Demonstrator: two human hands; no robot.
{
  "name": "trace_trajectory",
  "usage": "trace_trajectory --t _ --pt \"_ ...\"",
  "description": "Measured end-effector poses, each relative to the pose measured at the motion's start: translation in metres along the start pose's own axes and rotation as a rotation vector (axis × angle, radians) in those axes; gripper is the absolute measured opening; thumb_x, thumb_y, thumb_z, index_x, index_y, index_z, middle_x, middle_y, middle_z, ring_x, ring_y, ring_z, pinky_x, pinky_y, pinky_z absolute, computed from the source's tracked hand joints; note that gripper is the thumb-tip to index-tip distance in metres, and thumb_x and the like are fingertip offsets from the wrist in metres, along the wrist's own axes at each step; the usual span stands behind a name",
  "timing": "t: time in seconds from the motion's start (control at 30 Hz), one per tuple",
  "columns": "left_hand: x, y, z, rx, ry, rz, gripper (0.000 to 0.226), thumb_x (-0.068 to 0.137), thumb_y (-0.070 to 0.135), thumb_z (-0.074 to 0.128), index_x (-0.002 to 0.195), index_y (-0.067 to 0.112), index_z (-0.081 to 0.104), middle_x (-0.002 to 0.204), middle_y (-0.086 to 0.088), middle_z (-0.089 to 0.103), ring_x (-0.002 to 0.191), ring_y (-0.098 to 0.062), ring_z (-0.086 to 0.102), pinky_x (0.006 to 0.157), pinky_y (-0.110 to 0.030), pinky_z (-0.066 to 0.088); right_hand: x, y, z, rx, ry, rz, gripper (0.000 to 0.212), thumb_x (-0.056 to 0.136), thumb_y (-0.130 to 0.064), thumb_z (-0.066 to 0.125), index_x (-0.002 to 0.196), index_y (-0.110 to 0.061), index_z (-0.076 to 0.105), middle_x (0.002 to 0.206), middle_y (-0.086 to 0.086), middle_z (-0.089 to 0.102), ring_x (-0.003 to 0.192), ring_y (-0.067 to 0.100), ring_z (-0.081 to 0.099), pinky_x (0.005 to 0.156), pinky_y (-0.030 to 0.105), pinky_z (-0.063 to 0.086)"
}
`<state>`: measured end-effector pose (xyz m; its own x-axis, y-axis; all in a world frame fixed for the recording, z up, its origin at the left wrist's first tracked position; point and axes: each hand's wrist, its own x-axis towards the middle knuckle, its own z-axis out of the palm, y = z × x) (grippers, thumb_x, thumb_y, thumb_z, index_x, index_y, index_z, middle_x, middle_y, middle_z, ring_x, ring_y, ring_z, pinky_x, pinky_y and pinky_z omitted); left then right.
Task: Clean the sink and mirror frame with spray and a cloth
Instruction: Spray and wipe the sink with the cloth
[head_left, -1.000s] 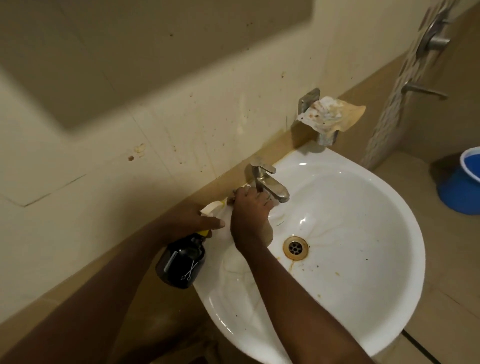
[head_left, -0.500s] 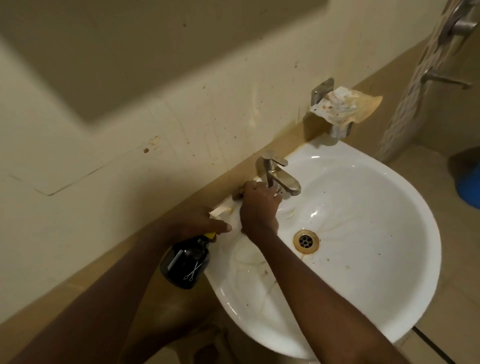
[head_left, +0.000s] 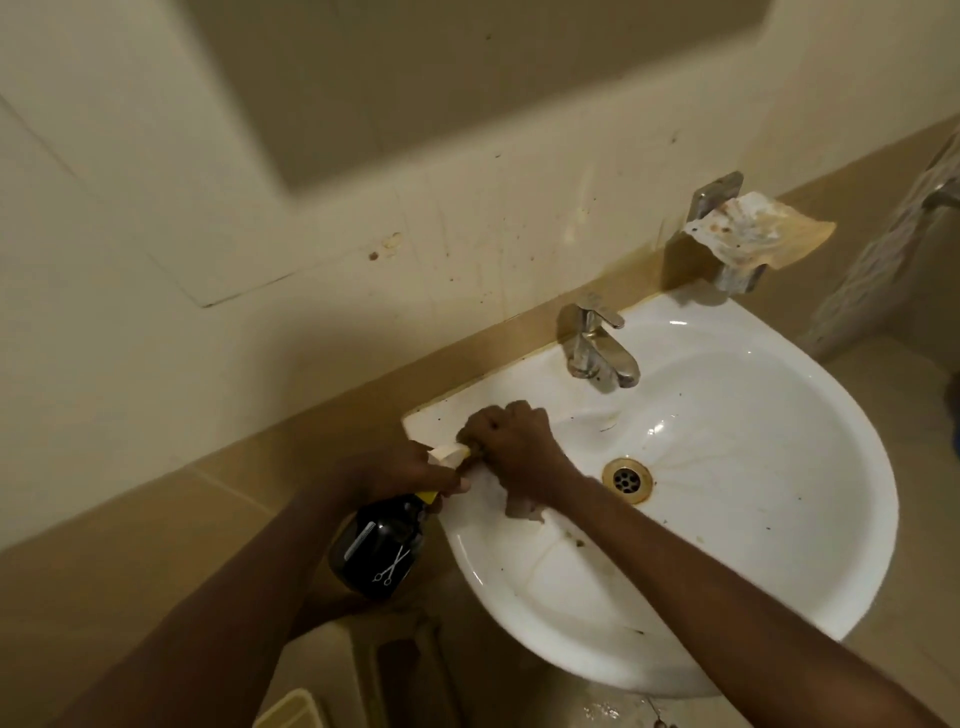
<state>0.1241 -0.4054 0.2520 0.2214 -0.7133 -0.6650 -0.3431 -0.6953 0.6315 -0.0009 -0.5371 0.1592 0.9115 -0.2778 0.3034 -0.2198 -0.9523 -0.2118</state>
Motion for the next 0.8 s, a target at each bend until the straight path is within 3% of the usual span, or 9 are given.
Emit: trace_trajectory --t 0.07,0.13,0.23,0.3,0.37,0.5,0.57,0.7,0.8 --pt "-0.008 -0.002 0.007 -0.033 0.022 0.019 0.020 0.081 0.031 0.076 0.075 0.014 0.067 0.063 0.004 0.069 0.061 -0.011 0.066 0.062 -0.022 0.051 0.022 0.011 -0.017 -0.013 -0.075 0.129 0.034 0.079 -0.014 0.059 0.113 -0.018 0.059 0.108 0.009 0.060 0.088 0.034 0.053 0.069 0.037 0.032" --pt "-0.017 -0.001 0.017 -0.043 0.046 0.019 0.018 0.082 0.028 0.076 0.072 0.016 0.066 0.061 0.007 0.068 0.059 -0.009 0.064 0.062 -0.022 0.049 0.030 0.017 -0.018 0.019 -0.076 0.265 0.039 0.080 -0.012 0.061 0.118 -0.018 0.057 0.114 0.011 0.058 0.095 0.036 0.050 0.073 0.037 0.030" --pt "-0.033 -0.004 0.036 -0.055 0.046 -0.039 0.019 0.083 0.033 0.074 0.075 0.018 0.065 0.068 0.007 0.066 0.064 -0.010 0.062 0.068 -0.024 0.049 -0.009 -0.004 -0.003 0.165 -0.108 0.007 0.042 0.069 -0.017 0.073 0.108 -0.020 0.058 0.108 0.010 0.061 0.090 0.036 0.055 0.070 0.042 0.040" --pt "-0.041 -0.005 0.049 -0.110 0.068 -0.068 0.018 0.085 0.034 0.071 0.074 0.023 0.063 0.069 0.009 0.064 0.063 -0.004 0.061 0.065 -0.018 0.046 -0.047 -0.005 0.009 0.303 -0.120 -0.123 0.051 0.069 -0.014 0.072 0.113 -0.026 0.048 0.115 0.007 0.057 0.099 0.035 0.054 0.074 0.046 0.043" --pt "-0.044 -0.005 0.061 -0.168 0.091 -0.116 0.019 0.085 0.038 0.071 0.073 0.025 0.063 0.072 0.009 0.064 0.069 -0.005 0.063 0.068 -0.020 0.047 -0.059 0.014 0.015 0.373 -0.196 -0.106 0.058 0.072 -0.012 0.068 0.119 -0.028 0.038 0.123 0.010 0.051 0.111 0.035 0.046 0.086 0.049 0.043" --pt "-0.034 0.013 0.073 -0.259 0.235 -0.183 0.033 0.074 0.042 0.078 0.087 0.013 0.069 0.090 -0.005 0.067 0.083 -0.020 0.063 0.081 -0.034 0.050 -0.059 0.022 0.024 0.505 -0.171 -0.004 0.038 0.081 -0.027 0.042 0.119 -0.024 0.041 0.124 0.011 0.048 0.112 0.032 0.042 0.090 0.051 0.040" --pt "-0.031 0.022 0.082 -0.324 0.279 -0.225 0.040 0.066 0.041 0.079 0.084 0.007 0.069 0.084 -0.009 0.065 0.079 -0.023 0.060 0.079 -0.036 0.050 -0.071 0.018 0.033 0.578 -0.189 -0.018 0.035 0.086 -0.033 0.041 0.120 -0.026 0.040 0.125 0.009 0.047 0.111 0.030 0.044 0.091 0.048 0.040" --pt "-0.041 0.021 0.110 -0.486 0.230 -0.318 0.035 0.073 0.039 0.081 0.086 0.008 0.069 0.081 -0.009 0.067 0.076 -0.024 0.063 0.079 -0.037 0.051 -0.064 0.036 0.037 0.568 -0.222 -0.243 0.038 0.089 -0.030 0.043 0.124 -0.016 0.045 0.124 0.016 0.049 0.111 0.029 0.043 0.093 0.041 0.036" --pt "-0.048 0.020 0.125 -0.574 0.302 -0.337 0.029 0.077 0.036 0.077 0.083 0.009 0.067 0.073 -0.007 0.068 0.066 -0.021 0.064 0.069 -0.030 0.052 -0.050 0.018 0.033 0.686 -0.053 -0.051 0.033 0.082 -0.021 0.050 0.113 -0.009 0.051 0.109 0.017 0.056 0.102 0.028 0.047 0.087 0.037 0.036"
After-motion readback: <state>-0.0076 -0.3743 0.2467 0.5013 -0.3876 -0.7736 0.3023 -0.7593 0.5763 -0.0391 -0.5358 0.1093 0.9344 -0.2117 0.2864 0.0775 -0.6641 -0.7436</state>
